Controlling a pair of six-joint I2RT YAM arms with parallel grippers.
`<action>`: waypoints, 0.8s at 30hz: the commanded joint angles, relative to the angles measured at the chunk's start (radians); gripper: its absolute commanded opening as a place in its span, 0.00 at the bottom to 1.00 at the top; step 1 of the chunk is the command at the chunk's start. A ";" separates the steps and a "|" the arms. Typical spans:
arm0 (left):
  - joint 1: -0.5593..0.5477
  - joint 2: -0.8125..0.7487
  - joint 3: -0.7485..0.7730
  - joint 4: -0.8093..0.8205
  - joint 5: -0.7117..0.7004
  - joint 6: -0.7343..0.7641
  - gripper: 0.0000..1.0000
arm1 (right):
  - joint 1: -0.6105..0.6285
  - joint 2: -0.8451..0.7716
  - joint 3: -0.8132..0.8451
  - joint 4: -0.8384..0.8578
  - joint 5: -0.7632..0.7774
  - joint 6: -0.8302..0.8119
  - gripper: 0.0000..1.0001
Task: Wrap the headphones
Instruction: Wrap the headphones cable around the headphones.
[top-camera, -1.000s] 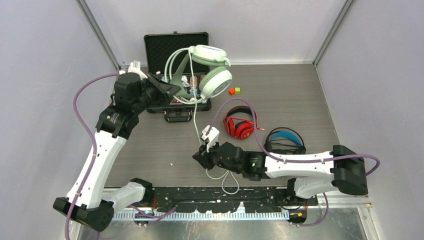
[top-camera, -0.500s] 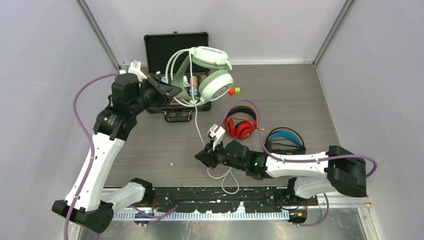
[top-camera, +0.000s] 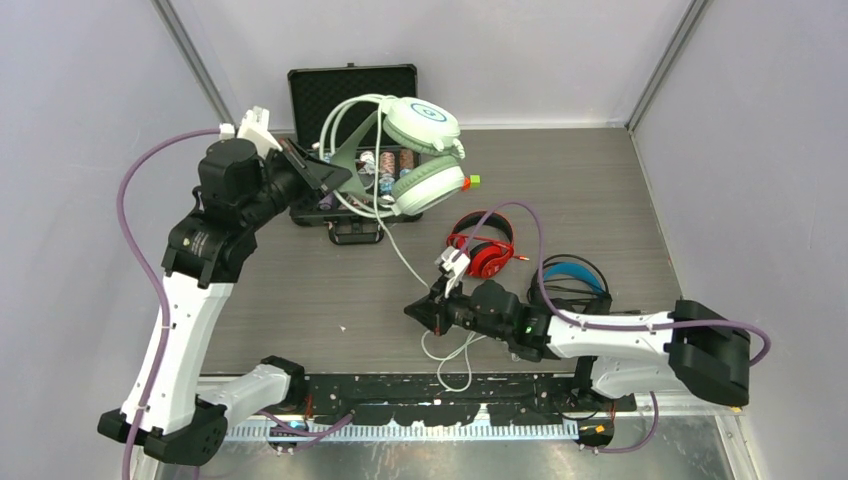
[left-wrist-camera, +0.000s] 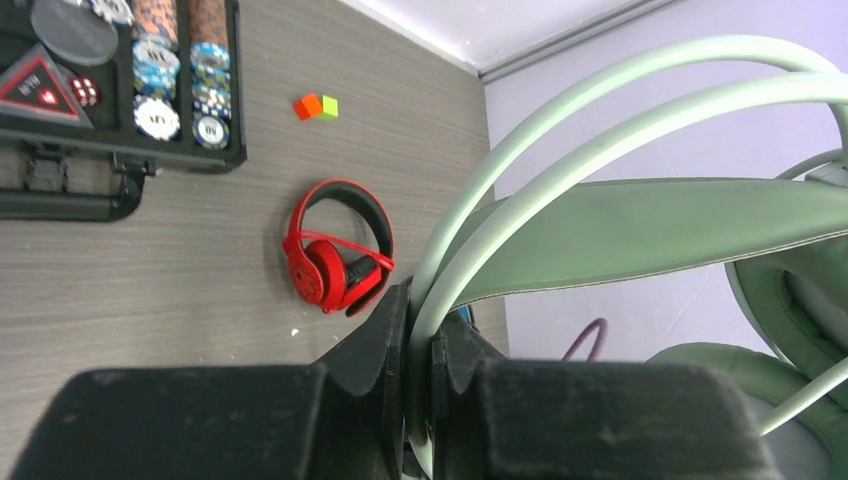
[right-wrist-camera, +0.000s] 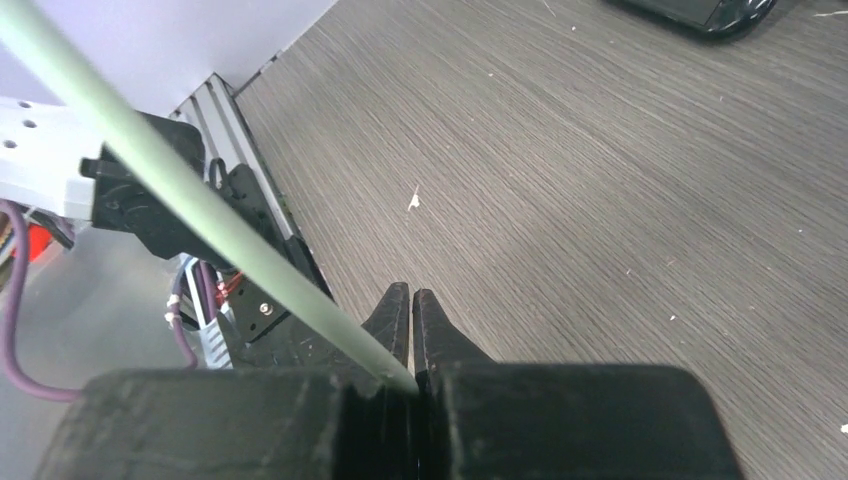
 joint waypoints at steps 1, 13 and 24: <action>0.008 -0.002 0.088 0.079 -0.044 0.052 0.00 | -0.003 -0.063 -0.028 0.026 -0.002 0.004 0.01; 0.032 0.030 0.174 0.032 -0.039 0.134 0.00 | -0.004 -0.213 -0.068 -0.023 0.051 -0.018 0.00; 0.033 0.012 0.105 0.157 0.475 0.237 0.00 | -0.123 -0.269 -0.033 -0.136 0.045 0.006 0.00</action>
